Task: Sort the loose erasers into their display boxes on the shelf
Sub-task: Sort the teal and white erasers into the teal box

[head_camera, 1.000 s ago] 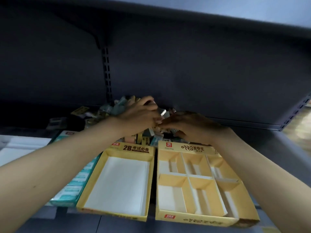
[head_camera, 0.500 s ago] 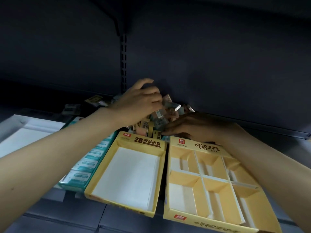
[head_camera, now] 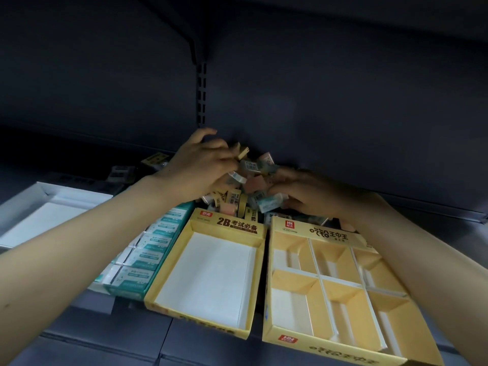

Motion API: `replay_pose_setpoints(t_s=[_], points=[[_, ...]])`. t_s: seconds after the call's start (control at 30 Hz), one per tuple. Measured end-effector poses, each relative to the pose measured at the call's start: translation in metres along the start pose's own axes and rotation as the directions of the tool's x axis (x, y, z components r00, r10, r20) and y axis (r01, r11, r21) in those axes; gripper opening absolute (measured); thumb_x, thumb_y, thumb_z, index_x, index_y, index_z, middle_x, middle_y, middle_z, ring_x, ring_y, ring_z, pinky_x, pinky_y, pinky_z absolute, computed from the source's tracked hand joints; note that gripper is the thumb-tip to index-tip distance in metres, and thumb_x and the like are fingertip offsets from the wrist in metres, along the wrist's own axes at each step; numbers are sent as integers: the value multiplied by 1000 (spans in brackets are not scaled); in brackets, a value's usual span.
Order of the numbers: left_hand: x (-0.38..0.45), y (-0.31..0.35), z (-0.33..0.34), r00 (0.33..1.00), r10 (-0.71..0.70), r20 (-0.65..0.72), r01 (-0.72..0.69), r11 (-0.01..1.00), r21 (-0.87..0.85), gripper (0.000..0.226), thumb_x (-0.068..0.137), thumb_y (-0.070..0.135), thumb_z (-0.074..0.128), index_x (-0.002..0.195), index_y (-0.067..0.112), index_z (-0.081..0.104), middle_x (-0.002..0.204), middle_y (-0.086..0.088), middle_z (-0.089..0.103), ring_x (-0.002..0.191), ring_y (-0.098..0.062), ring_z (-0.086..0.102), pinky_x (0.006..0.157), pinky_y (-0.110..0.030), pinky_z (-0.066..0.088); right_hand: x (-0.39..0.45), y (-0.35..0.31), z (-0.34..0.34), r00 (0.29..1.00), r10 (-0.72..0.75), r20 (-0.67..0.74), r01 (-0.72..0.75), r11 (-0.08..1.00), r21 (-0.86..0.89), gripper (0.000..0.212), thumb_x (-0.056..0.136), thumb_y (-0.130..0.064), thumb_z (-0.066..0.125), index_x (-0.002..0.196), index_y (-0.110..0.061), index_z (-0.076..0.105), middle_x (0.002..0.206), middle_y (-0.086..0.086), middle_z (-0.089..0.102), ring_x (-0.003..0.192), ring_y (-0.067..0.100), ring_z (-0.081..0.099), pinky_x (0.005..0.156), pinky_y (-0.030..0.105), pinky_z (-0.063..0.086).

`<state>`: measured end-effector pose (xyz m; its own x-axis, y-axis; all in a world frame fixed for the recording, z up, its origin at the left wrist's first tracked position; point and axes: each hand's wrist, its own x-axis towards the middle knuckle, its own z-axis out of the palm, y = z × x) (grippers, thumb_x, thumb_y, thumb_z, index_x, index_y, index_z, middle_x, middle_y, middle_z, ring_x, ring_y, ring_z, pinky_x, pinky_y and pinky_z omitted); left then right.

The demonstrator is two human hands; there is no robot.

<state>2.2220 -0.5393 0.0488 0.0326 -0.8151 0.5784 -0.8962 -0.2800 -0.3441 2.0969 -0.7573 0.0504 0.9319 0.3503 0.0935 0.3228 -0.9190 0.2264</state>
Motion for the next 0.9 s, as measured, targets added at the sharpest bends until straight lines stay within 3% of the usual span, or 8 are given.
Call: replay_pose_setpoints(t_s=[0.17, 0.27, 0.37, 0.5, 0.6, 0.7, 0.77, 0.9], points=[[2, 1, -10, 980, -164, 110, 173, 982, -81, 20, 74, 22, 75, 92, 14, 72, 91, -2, 71, 88, -26, 64, 91, -34, 21, -4, -16, -12, 979, 198, 38, -201, 969, 146, 33, 88, -8, 61, 119, -15, 63, 133, 3, 46, 121, 21, 44, 99, 34, 38], [3, -1, -19, 936, -285, 204, 309, 947, -93, 23, 90, 26, 56, 111, 21, 65, 109, 5, 65, 103, -22, 57, 92, -32, 20, -5, -23, -25, 956, 294, 27, -292, 929, 228, 36, 89, -9, 60, 124, -14, 59, 128, 2, 51, 107, 11, 46, 85, 15, 30], [2, -5, -32, 904, -337, 264, 391, 902, -185, 20, 93, 26, 52, 109, 19, 60, 100, 2, 62, 90, -22, 55, 82, -32, 33, 0, -35, -41, 952, 305, 6, -297, 921, 251, 31, 88, -6, 59, 118, -12, 62, 111, -2, 52, 97, 6, 44, 73, 13, 25], [-6, -15, -45, 813, -359, 459, 532, 779, -332, 17, 94, 23, 50, 108, 20, 60, 94, -1, 63, 78, -17, 54, 64, -27, 36, 18, -61, -58, 940, 340, -16, -314, 886, 341, 22, 90, -11, 56, 109, -19, 65, 101, -6, 42, 94, 12, 49, 78, 29, 38], [-19, -26, -55, 740, -310, 598, 619, 661, -424, 15, 94, 22, 50, 89, 14, 62, 73, 0, 56, 65, -15, 50, 56, -25, 33, 35, -88, -67, 935, 351, -51, -286, 832, 476, 27, 88, -2, 55, 105, -19, 69, 100, -3, 44, 87, -1, 46, 79, 8, 34], [-36, -43, -63, 676, -233, 700, 679, 567, -466, 22, 92, 21, 55, 100, 3, 64, 90, -12, 66, 76, -22, 59, 70, -31, 45, 50, -114, -68, 937, 350, -22, -294, 817, 496, 28, 88, -5, 54, 102, -23, 71, 101, -4, 47, 88, 5, 44, 79, 7, 33], [-51, -53, -69, 648, -204, 734, 701, 538, -469, 19, 90, 22, 58, 102, 9, 66, 98, -7, 68, 88, -22, 65, 83, -36, 51, 60, -127, -65, 940, 339, 33, -307, 800, 516, 25, 89, -9, 55, 102, -25, 70, 106, -4, 54, 92, 7, 50, 85, 21, 41], [-78, -71, -71, 628, -176, 758, 700, 554, -451, 16, 88, 19, 61, 100, 11, 67, 98, 0, 69, 92, -17, 64, 84, -31, 49, 77, -151, -60, 924, 333, 189, -382, 759, 527, 20, 88, -13, 59, 103, -22, 69, 96, -4, 66, 75, 1, 54, 75, 19, 44]])
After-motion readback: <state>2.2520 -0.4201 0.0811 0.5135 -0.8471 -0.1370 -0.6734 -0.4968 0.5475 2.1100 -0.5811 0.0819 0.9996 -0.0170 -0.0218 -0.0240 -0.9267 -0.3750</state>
